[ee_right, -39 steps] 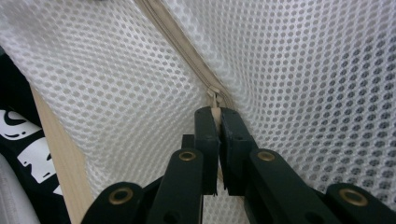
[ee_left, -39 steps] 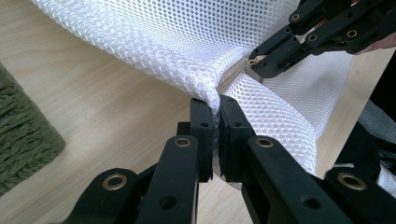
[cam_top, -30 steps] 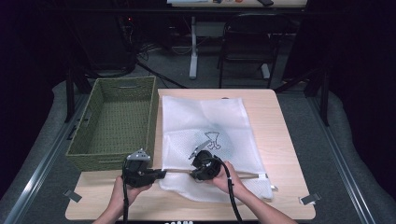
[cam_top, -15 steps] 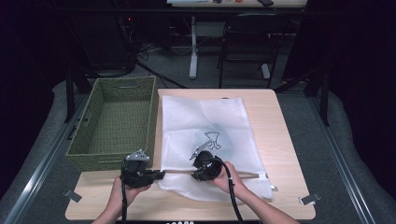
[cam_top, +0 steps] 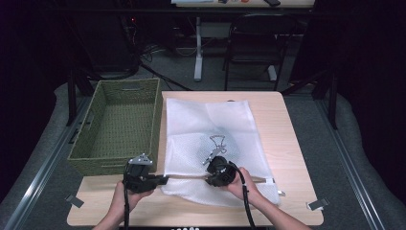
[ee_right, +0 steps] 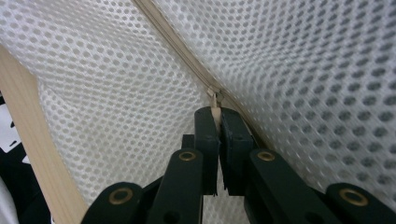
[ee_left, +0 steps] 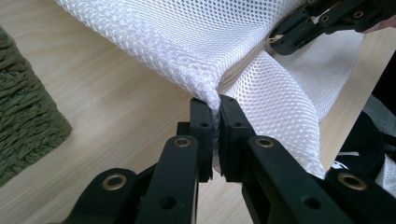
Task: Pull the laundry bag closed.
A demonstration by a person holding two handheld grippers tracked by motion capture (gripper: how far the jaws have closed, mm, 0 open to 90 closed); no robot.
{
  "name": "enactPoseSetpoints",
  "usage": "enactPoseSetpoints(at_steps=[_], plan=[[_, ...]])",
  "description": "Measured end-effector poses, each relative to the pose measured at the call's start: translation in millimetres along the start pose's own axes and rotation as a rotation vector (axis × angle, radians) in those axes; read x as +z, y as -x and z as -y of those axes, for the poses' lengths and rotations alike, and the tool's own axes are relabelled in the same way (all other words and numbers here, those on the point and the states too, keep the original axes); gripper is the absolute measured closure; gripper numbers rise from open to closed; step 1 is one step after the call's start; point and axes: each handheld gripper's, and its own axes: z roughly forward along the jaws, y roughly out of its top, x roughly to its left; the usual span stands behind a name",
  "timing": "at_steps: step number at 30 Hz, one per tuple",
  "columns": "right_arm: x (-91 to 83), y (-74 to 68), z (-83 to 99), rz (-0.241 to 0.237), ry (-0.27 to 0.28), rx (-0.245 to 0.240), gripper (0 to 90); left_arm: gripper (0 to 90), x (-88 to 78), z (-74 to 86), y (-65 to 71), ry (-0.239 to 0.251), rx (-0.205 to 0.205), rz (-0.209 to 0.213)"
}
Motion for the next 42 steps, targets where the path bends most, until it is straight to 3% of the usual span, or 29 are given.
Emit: enactPoseSetpoints(at_steps=[8, 20, 33, 42], plan=[[-10.5, 4.5, 9.0, 0.02, 0.001, 0.012, 87.1, 86.1, 0.2, -0.5, -1.1, -0.005, -0.001, 0.002], [-29.1, 23.6, 27.5, 0.046, 0.019, 0.062, 87.1, 86.1, 2.5, -1.4, -4.1, -0.029, 0.004, -0.003], [-56.9, 42.3, 58.3, 0.124, 0.04, 0.137, 87.1, 86.1, 1.8, -0.3, -6.3, -0.025, -0.003, -0.011], [-67.0, 52.7, 77.9, 0.156, 0.03, 0.17, 87.0, 86.0, 2.0, -0.7, -6.4, -0.035, 0.002, -0.009]])
